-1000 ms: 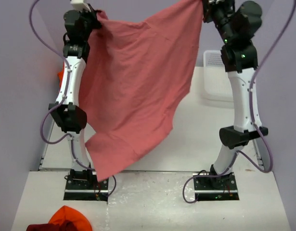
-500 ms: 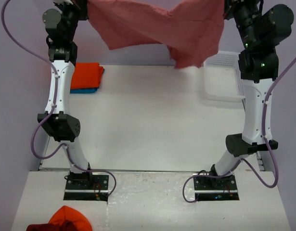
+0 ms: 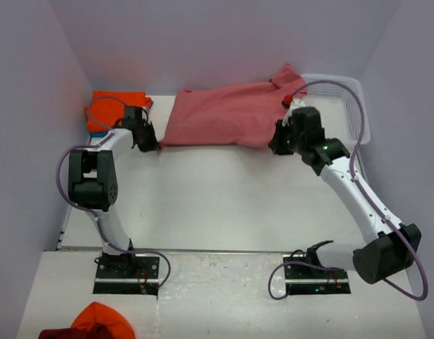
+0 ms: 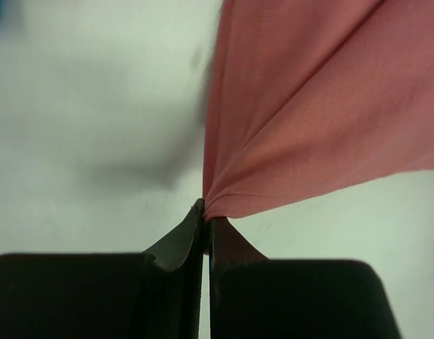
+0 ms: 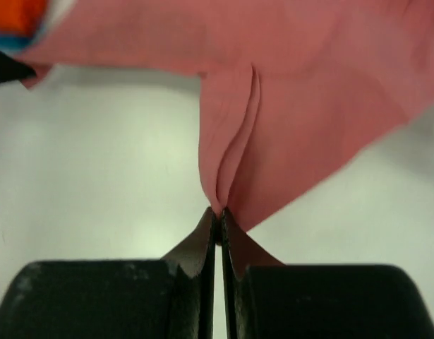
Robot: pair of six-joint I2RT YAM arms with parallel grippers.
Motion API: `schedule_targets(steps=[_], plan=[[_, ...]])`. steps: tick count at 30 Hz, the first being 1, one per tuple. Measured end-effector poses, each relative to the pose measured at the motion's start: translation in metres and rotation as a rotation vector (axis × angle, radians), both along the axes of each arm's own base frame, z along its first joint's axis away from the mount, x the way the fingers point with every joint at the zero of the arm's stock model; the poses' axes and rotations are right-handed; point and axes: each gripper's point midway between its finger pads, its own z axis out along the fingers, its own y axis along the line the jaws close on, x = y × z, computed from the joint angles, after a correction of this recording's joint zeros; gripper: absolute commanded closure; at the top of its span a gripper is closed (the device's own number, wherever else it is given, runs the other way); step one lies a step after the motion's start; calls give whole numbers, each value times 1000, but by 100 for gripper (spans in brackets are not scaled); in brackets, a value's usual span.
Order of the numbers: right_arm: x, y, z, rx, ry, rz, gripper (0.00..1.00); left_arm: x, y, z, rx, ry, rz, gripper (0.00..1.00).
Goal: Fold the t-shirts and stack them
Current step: Flatten out the tshirt
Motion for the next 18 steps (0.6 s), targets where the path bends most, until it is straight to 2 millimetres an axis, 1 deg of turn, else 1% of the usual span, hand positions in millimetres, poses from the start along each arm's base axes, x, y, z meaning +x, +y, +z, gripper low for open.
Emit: schedule_targets(steps=[1,2,3,4,5,6,7,8,10,11,12,13,14,18], plan=[[-18,4,-34,-1,91,-2,100,-30,-1,-36,17,133,17,100],[-39,6,-67,-9,185,-7,100,-60,-2,-64,46,246,27,100],[-57,4,-92,-20,251,-26,100,-88,-3,-80,87,331,43,100],[-73,2,-109,-29,290,-40,100,-111,-7,-87,125,380,41,100],[-85,-1,-120,-33,311,-57,100,-126,-12,-86,148,395,37,100],[-93,-5,-126,-29,314,-78,100,-141,-19,-77,165,384,23,100],[-98,-9,-130,-19,307,-100,100,-151,-25,-64,167,353,12,100],[-102,-12,-133,-14,306,-117,100,-156,-30,-46,157,301,6,100],[-106,-18,-138,-7,303,-152,100,-158,-32,-14,130,201,14,100],[-107,-20,-142,-9,308,-168,100,-157,-31,-2,121,161,24,100],[-108,-22,-147,-14,316,-180,100,-157,-29,6,116,133,36,100],[-109,-24,-153,-18,326,-192,100,-157,-26,9,119,123,46,100],[-110,-25,-157,-21,334,-200,100,-158,-24,7,123,128,57,100],[-116,-32,-168,-34,362,-244,100,-172,-15,-20,169,222,82,100]])
